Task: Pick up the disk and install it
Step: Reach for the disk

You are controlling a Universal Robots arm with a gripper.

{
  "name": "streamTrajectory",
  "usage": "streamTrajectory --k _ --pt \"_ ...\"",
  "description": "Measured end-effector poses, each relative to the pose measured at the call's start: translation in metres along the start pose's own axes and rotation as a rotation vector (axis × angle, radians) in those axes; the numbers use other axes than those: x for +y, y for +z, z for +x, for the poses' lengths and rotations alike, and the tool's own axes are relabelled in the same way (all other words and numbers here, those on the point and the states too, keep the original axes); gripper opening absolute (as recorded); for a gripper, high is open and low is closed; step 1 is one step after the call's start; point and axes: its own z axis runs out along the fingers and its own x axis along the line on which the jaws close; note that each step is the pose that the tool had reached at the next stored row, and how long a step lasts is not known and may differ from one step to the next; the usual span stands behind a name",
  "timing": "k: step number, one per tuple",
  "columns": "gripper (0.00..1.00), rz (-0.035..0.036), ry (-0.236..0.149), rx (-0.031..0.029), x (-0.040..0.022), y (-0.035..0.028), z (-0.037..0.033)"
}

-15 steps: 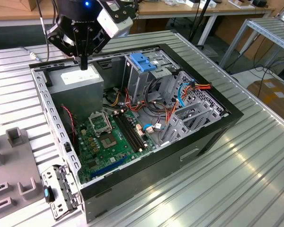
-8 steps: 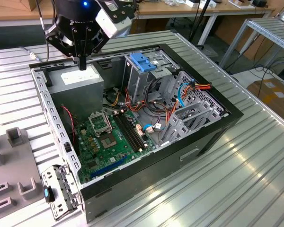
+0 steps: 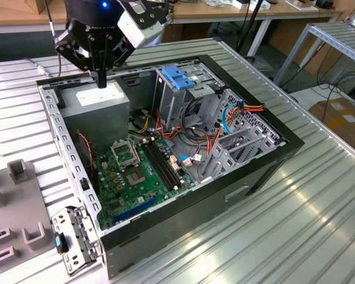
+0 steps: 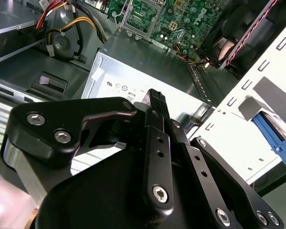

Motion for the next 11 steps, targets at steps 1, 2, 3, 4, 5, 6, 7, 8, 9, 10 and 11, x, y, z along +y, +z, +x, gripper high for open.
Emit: streamTrajectory --k 1,2,3,4,5,6,7,8,9,10,11 --pt "0.11 0.0 0.0 0.0 0.0 0.0 0.0002" --pt "0.11 0.0 0.0 0.0001 0.0 0.0 0.0004" --pt "0.11 0.0 0.0 0.0001 -0.0001 0.0 0.0006" --pt "0.11 0.0 0.0 0.0002 -0.0001 0.0 0.0009" --pt "0.11 0.0 0.0 0.0004 -0.0001 0.0 0.0013" --pt "0.11 0.0 0.0 0.0004 -0.0001 0.0 0.0015" --pt "0.11 0.0 0.0 0.0004 -0.0001 0.0 0.0017" --pt "0.11 0.0 0.0 0.0005 -0.0001 0.0 0.0019" --pt "0.11 0.0 0.0 0.0006 -0.0001 0.0 0.0021" --pt "0.11 0.0001 0.0 0.0006 -0.0002 -0.0001 0.0024" --pt "0.11 0.0 0.0 0.0007 -0.0002 0.0 0.0025"
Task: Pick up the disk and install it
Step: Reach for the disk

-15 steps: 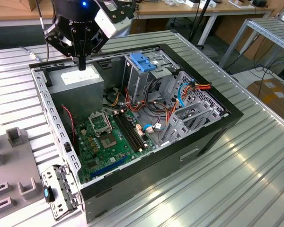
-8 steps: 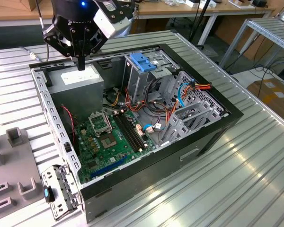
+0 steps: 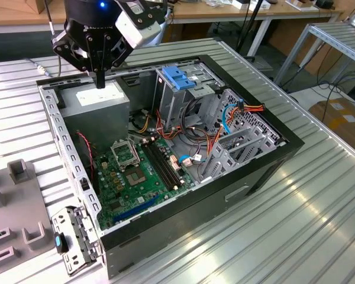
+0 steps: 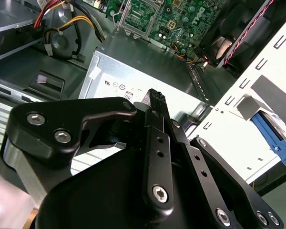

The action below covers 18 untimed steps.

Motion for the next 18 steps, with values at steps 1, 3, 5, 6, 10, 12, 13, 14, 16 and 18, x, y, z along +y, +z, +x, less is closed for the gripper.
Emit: streamTrajectory --k 1,3,5,6,10,12,13,14,16,18 --pt "0.11 0.0001 0.0 0.0 0.0 0.0 0.0002" --pt "0.11 0.0 0.0 0.0001 -0.0001 0.0 0.0007" --pt "0.11 0.0001 0.0 0.0003 -0.0001 0.0 0.0013" --pt "0.11 0.0001 0.0 0.0004 -0.0001 0.0 0.0017" --pt "0.11 0.0001 0.0 0.0006 -0.0002 0.0 0.0028" --pt "0.11 0.0 0.0 0.0007 -0.0003 0.0 0.0032" --pt "0.11 0.0001 0.0 0.0007 -0.0003 0.0 0.0034" --pt "0.11 0.0001 0.0 0.0008 -0.0003 0.0 0.0036" --pt "0.11 0.0001 0.0 0.0009 -0.0003 0.0 0.0041" --pt "0.11 0.0001 0.0 0.001 -0.0004 -0.0001 0.0047"
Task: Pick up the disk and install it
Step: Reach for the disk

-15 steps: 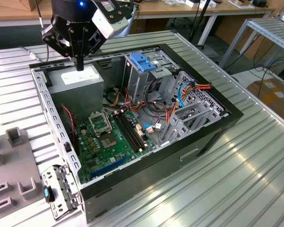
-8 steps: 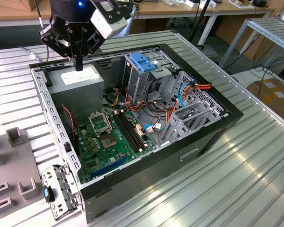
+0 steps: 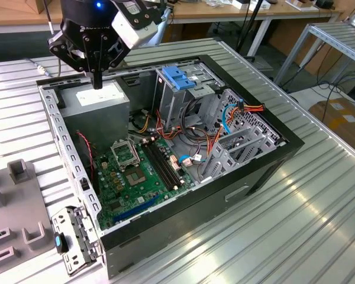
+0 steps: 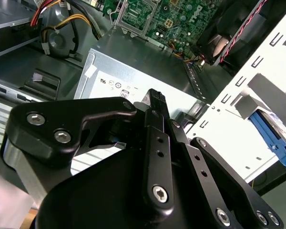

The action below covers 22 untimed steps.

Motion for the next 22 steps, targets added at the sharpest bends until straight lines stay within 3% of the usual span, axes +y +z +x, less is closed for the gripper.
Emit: streamTrajectory --k 13,22 --pt "0.11 0.0 0.0 0.0005 -0.0003 0.0 0.0037" --pt "0.11 0.0 0.0 0.0009 -0.0008 -0.0001 0.0104"
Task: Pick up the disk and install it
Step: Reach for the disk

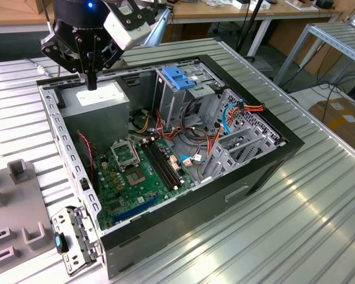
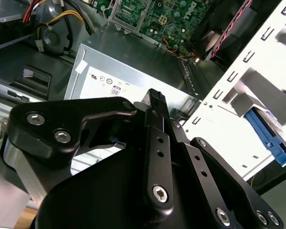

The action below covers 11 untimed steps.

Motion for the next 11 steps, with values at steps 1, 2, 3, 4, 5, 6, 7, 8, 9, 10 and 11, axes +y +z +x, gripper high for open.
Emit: streamTrajectory --k 1,2,3,4,5,6,7,8,9,10,11 --pt "0.11 0.0001 0.0 0.0001 -0.0001 -0.0001 0.0009" --pt "0.11 0.0 0.0 0.0001 -0.0002 0.0 0.0018" --pt "0.11 0.0 0.0 0.0002 -0.0002 0.0 0.0025" --pt "0.11 0.0001 0.0 0.0003 -0.0002 0.0 0.003" --pt "0.11 0.0001 0.0 0.0004 -0.0003 -0.0001 0.0037" --pt "0.11 0.0 0.0 0.0003 -0.0003 0.0 0.0041" --pt "0.11 0.0001 0.0 0.0005 -0.0004 -0.0001 0.0051" --pt "0.11 0.0001 0.0 0.0006 -0.0005 -0.0001 0.0058" --pt "0.11 0.0001 0.0 0.0006 -0.0005 -0.0001 0.0062" --pt "0.11 0.0001 0.0 0.0008 -0.0005 -0.0001 0.0069" --pt "0.11 0.0001 0.0 0.0008 -0.0006 -0.0001 0.0078"
